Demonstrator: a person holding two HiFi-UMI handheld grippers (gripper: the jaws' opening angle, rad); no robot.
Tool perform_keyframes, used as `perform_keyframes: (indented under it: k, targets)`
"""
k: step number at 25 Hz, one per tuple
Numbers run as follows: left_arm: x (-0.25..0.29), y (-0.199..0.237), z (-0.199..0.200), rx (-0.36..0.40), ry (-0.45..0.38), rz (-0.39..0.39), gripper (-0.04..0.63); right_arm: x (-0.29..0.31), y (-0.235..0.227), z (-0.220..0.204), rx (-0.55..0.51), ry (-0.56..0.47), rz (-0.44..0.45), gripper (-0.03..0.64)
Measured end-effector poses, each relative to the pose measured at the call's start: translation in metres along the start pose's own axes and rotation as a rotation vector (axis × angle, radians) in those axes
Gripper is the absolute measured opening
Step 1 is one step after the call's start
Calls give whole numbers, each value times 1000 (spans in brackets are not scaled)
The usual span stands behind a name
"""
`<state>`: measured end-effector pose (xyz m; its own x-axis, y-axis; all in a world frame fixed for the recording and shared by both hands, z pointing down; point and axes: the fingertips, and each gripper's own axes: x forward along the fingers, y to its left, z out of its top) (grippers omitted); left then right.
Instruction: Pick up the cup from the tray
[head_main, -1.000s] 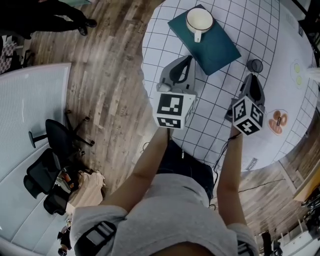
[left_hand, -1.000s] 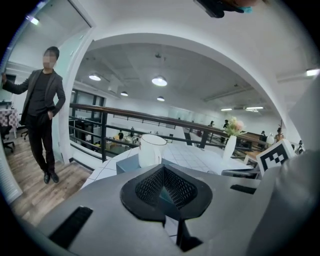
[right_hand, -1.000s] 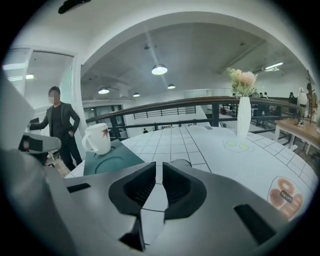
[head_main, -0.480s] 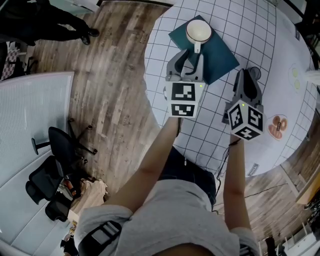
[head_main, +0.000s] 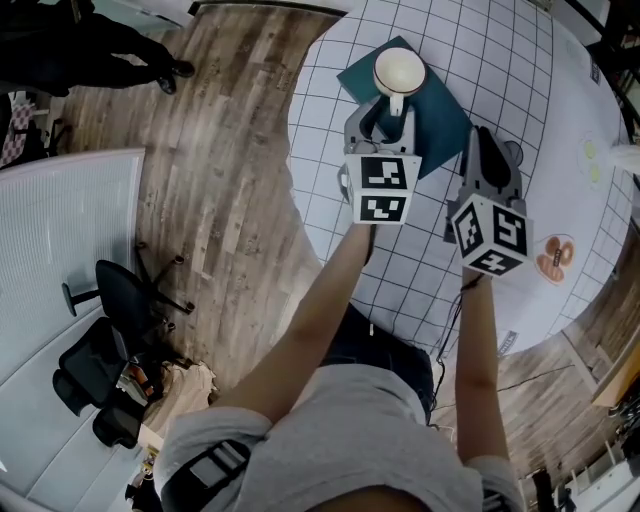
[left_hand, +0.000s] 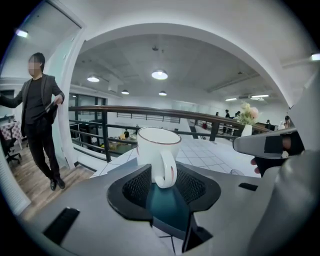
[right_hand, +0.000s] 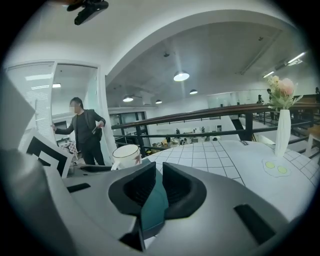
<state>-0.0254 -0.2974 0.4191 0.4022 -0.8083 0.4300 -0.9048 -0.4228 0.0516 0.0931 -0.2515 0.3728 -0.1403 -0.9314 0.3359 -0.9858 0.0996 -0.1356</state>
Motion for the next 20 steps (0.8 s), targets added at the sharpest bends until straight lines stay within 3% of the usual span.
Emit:
perform_keyframes:
  k: [5,7,9,15,20]
  targets:
    - [1,2,1,41,-18,-17,144,11,14,-5,-10,13,53,37]
    - [0,7,0,70,-17,-1,83,15,19,-5,-23,10,82,37]
    - [0,12,-1,97,-17,-6,80,18,24,-5,-37,7,112,37]
    - [1,17,5,169,-59,-147,77,29,30,-2,-27,-17,226,42]
    - [1,21,4,225,-64,-287,75,37,44,9,-101,-70,367,186]
